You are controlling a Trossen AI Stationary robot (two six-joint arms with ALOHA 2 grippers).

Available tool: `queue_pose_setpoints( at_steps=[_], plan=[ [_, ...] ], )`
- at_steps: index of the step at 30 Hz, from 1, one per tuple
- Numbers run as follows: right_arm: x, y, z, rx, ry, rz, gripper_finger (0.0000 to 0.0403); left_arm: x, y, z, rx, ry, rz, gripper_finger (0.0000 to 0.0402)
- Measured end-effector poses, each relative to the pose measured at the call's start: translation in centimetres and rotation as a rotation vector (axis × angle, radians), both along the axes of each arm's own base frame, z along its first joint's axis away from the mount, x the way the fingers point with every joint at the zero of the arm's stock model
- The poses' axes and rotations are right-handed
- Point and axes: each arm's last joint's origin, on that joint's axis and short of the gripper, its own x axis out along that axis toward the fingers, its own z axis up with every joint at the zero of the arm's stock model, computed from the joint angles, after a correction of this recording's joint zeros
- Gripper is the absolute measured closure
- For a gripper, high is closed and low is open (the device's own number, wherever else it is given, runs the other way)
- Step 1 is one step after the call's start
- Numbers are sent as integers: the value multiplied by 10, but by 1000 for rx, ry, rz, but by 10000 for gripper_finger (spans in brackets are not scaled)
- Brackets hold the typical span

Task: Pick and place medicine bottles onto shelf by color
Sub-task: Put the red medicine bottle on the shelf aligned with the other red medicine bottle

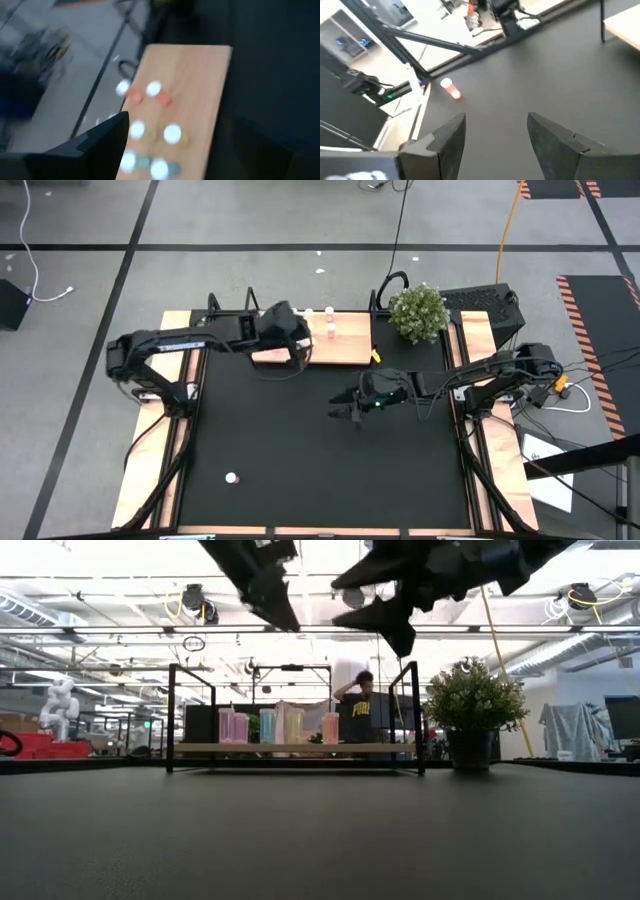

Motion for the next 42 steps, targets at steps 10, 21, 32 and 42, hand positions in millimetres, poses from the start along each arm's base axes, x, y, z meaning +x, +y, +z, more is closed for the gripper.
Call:
queue_pose_setpoints(
  at_steps=[10, 21, 32, 42],
  plan=[
    [1, 9, 4, -38, -53, 80, 197, -29, -77, -8, -363, 35, 390, 113],
    [-9, 52, -19, -70, 127, 25, 197, -106, -152, -14, -496, 613, 495, 167],
    [35, 93, -50, -143, -66, -162, 197, -121, -163, -1, -420, 683, 79, 194],
    [131, 132, -64, -115, -111, -169, 197, -143, -208, -3, -409, 792, -261, 215]
  ],
)
